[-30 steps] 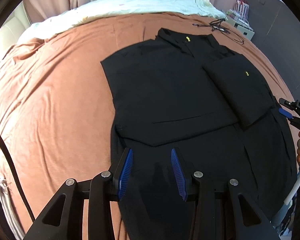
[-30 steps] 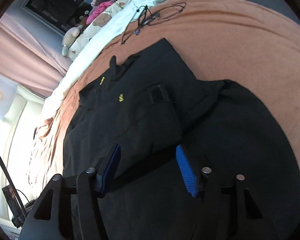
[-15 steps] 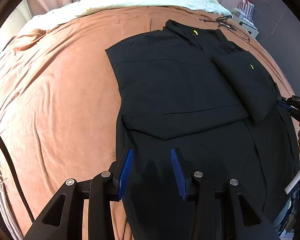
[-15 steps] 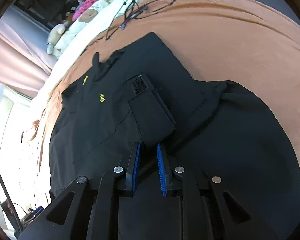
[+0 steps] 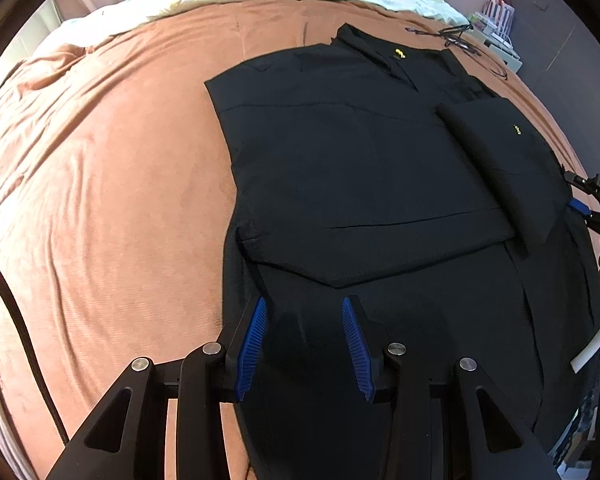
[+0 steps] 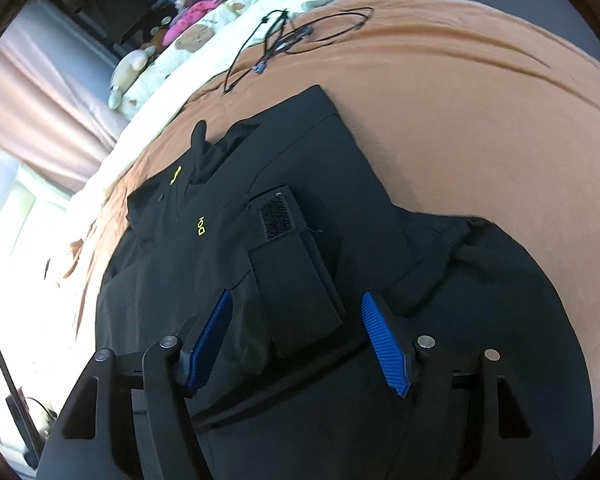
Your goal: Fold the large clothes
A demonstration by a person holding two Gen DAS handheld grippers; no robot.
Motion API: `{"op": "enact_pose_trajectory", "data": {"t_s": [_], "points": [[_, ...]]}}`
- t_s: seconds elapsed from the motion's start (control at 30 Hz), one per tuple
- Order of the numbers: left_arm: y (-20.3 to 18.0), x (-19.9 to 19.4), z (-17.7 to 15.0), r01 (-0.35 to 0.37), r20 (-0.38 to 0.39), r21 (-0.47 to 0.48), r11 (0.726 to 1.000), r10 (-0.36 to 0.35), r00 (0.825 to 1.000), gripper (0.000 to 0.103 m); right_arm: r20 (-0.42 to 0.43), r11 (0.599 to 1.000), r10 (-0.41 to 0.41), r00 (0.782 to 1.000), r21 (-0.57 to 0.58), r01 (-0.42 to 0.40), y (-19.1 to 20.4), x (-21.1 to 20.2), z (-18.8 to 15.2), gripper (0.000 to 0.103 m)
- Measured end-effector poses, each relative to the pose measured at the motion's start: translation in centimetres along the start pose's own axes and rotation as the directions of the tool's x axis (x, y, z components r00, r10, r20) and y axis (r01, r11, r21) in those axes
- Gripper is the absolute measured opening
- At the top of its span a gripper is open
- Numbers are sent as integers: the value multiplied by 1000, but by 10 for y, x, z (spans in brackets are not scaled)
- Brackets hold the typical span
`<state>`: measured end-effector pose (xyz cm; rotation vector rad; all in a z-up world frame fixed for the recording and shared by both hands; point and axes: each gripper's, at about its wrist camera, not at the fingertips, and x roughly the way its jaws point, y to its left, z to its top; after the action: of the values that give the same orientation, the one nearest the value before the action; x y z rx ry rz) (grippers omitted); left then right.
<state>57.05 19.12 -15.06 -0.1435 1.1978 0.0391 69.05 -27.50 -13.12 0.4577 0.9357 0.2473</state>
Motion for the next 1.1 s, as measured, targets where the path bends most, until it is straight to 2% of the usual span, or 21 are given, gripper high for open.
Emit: {"op": "enact_pose_trajectory", "data": {"t_s": [0.03, 0.17, 0.4, 0.57, 0.67, 0.77, 0.9, 0.97, 1.03, 1.1], "points": [[0, 2, -1, -1, -4, 0, 1000, 1, 1000, 42, -16, 1000, -5, 1000, -8, 5, 2, 2, 0, 35], [1, -1, -4, 2, 0, -5, 1000, -2, 1000, 42, -7, 998, 14, 1000, -69, -14, 22, -10, 2, 23], [10, -25, -10, 10, 33, -30, 1000, -10, 999, 42, -2, 984, 99, 995, -151, -99, 81, -28, -7, 18], [24, -46, -16, 8, 62, -53, 999, -5, 998, 42, -20, 959, 164, 986, -232, -164, 130, -36, -22, 17], [37, -57, -22, 2, 73, -78, 997, 4, 997, 42, -52, 938, 209, 977, -272, -215, 163, -32, -36, 17], [51, -65, -29, -4, 79, -101, 995, 13, 997, 42, -120, 899, 283, 952, -313, -307, 203, -19, -60, 11], [68, -71, -37, -15, 70, -130, 991, 25, 997, 42, -211, 859, 284, 935, -376, -346, 243, -2, -91, 12], [74, -74, -41, -22, 67, -139, 990, 31, 997, 42, -235, 852, 281, 931, -386, -354, 251, 4, -96, 22], [79, -78, -42, -24, 67, -148, 989, 34, 997, 42, -219, 852, 277, 935, -395, -345, 248, 6, -97, 71], [83, -79, -43, -22, 68, -157, 987, 34, 997, 42, -190, 860, 254, 948, -404, -311, 238, 7, -91, 75]]}}
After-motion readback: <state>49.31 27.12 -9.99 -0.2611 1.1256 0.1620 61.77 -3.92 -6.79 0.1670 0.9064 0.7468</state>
